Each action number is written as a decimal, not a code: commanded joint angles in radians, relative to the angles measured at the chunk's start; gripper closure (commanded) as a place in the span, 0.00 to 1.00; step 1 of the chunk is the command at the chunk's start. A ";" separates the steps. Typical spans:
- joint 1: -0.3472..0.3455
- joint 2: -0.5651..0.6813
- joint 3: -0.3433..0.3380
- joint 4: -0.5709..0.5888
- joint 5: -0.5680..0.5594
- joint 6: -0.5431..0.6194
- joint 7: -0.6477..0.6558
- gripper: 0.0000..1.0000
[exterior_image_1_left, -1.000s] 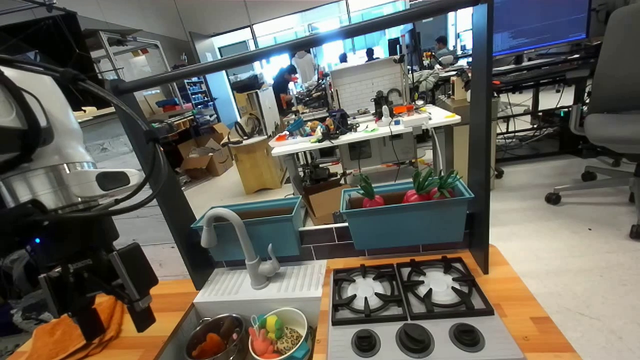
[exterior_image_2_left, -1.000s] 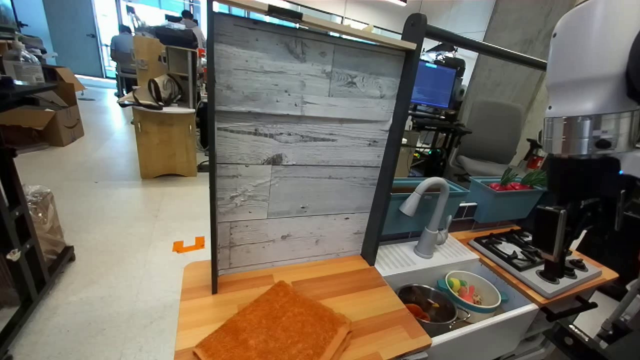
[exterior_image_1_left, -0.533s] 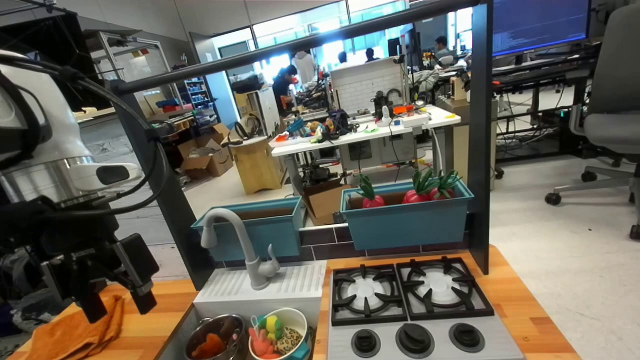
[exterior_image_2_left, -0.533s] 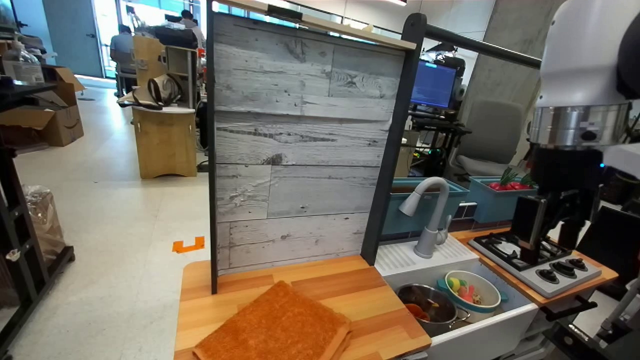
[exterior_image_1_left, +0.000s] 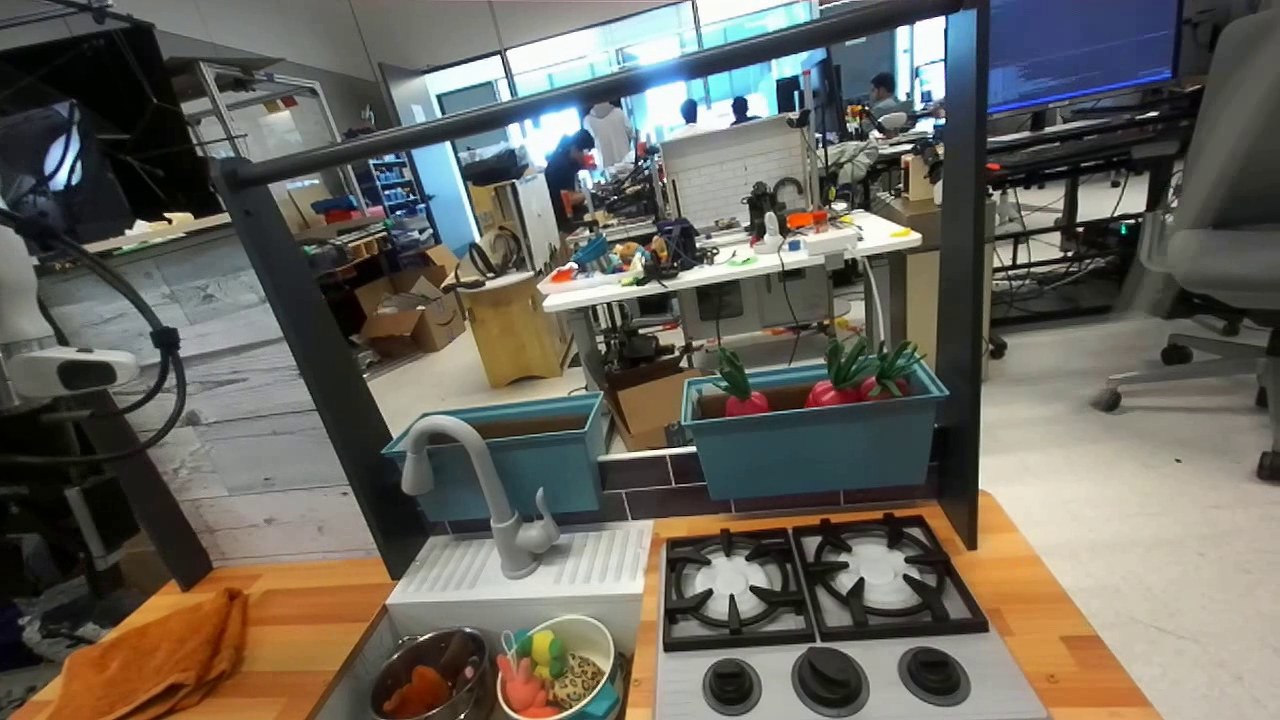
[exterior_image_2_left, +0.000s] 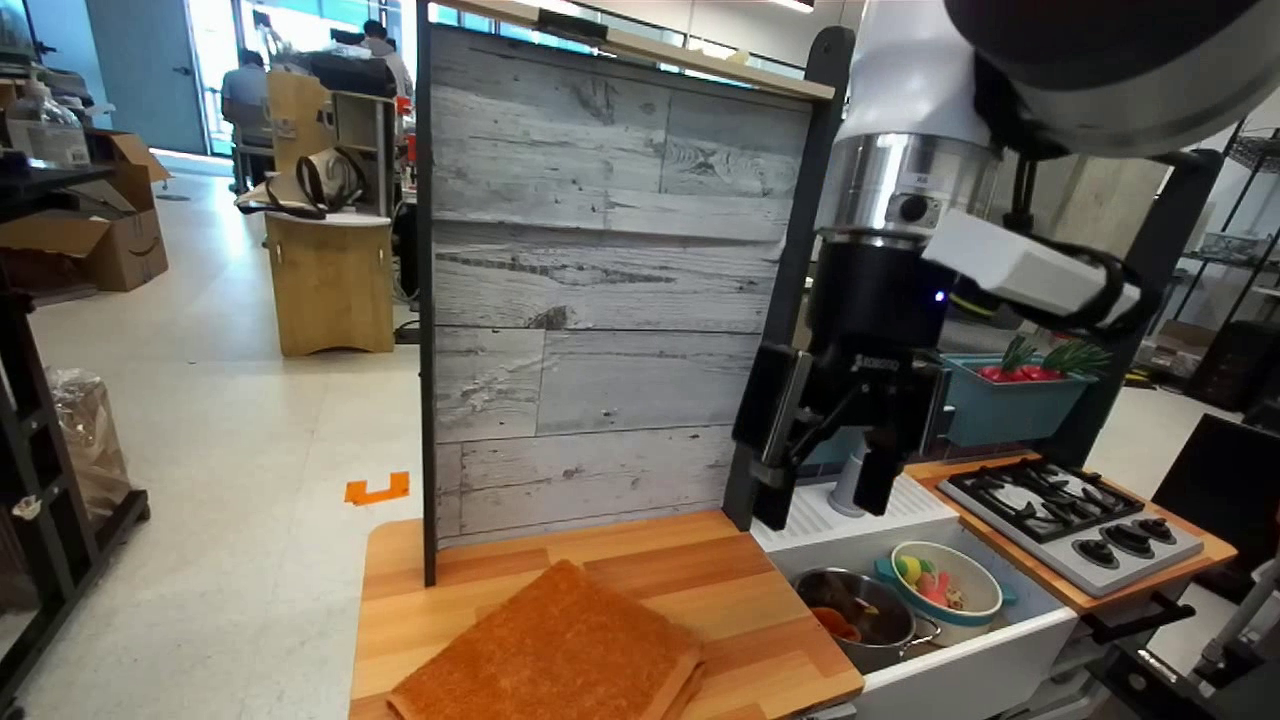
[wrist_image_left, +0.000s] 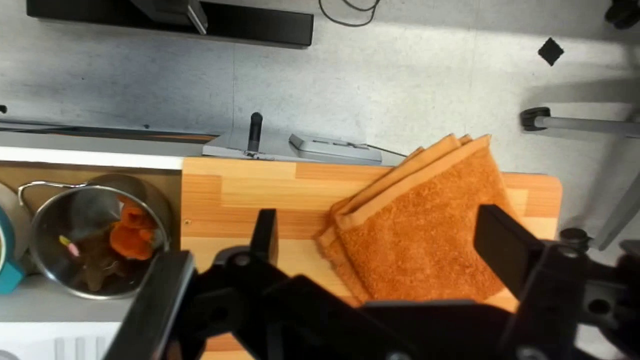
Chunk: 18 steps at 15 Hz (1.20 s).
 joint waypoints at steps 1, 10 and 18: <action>0.021 0.009 -0.015 0.005 0.010 -0.002 -0.007 0.00; -0.005 0.261 0.053 0.139 0.106 0.509 -0.026 0.00; 0.097 0.588 0.030 0.507 0.130 0.490 0.087 0.00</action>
